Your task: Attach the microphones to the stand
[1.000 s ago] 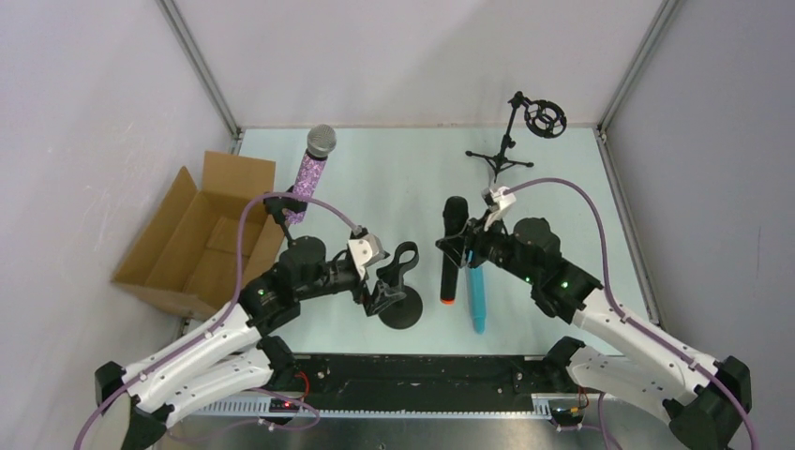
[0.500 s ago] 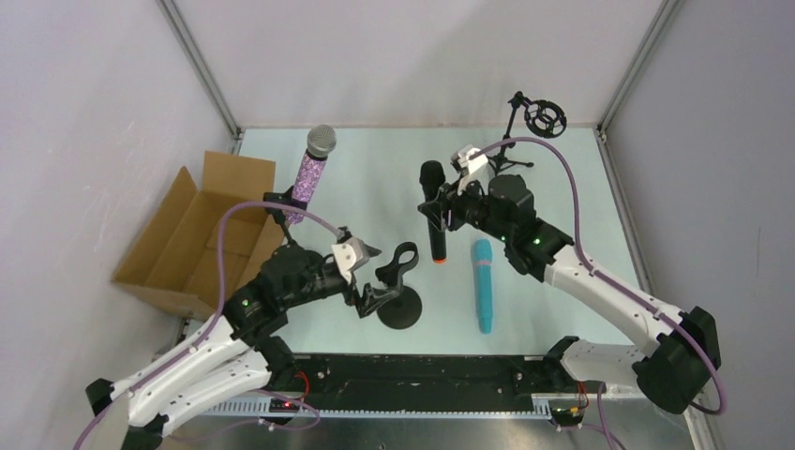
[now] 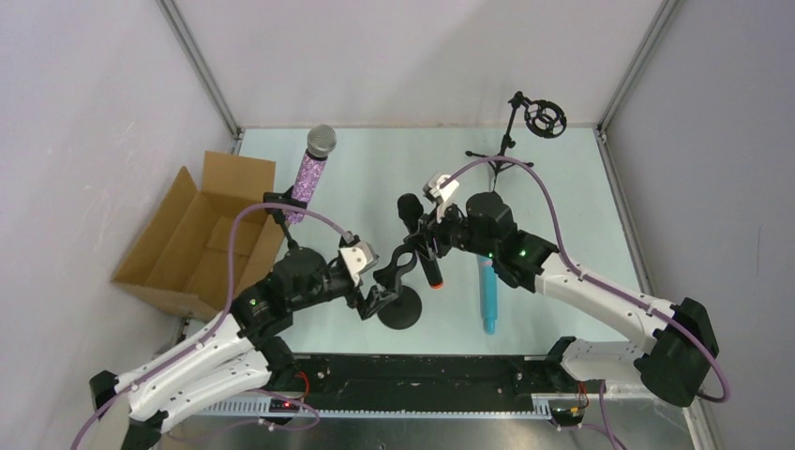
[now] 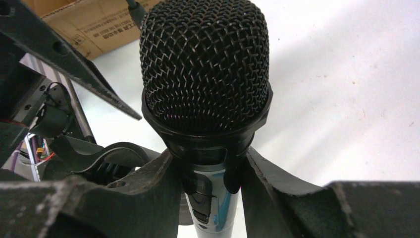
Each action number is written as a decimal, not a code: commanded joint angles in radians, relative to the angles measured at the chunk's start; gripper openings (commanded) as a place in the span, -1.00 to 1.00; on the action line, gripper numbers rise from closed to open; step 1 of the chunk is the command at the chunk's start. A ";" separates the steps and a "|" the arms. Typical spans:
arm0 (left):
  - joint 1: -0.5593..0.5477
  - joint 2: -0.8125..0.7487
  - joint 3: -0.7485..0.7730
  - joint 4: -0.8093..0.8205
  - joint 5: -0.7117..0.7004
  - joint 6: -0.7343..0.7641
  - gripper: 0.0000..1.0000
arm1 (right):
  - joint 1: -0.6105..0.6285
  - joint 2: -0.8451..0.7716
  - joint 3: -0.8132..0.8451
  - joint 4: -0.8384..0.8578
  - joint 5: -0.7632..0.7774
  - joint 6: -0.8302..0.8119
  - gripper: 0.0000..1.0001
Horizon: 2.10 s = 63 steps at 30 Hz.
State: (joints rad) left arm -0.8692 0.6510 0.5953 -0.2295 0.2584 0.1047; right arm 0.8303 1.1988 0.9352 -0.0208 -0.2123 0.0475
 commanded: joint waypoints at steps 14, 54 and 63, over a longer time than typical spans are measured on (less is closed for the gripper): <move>0.026 0.056 0.007 0.087 -0.070 0.150 0.98 | 0.079 -0.180 -0.084 -0.005 0.099 0.046 -1.00; 0.011 0.230 0.192 0.101 -0.016 0.146 0.99 | -0.067 -0.351 -0.089 -0.111 0.193 0.078 -1.00; 0.010 0.126 0.090 0.099 -0.075 0.011 0.99 | -0.093 -0.364 -0.089 -0.076 0.151 0.106 -1.00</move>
State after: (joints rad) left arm -0.8532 0.8108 0.7227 -0.1421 0.1925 0.1707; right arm 0.7410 0.8585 0.8272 -0.1661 -0.0338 0.1310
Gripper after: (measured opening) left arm 0.995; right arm 0.453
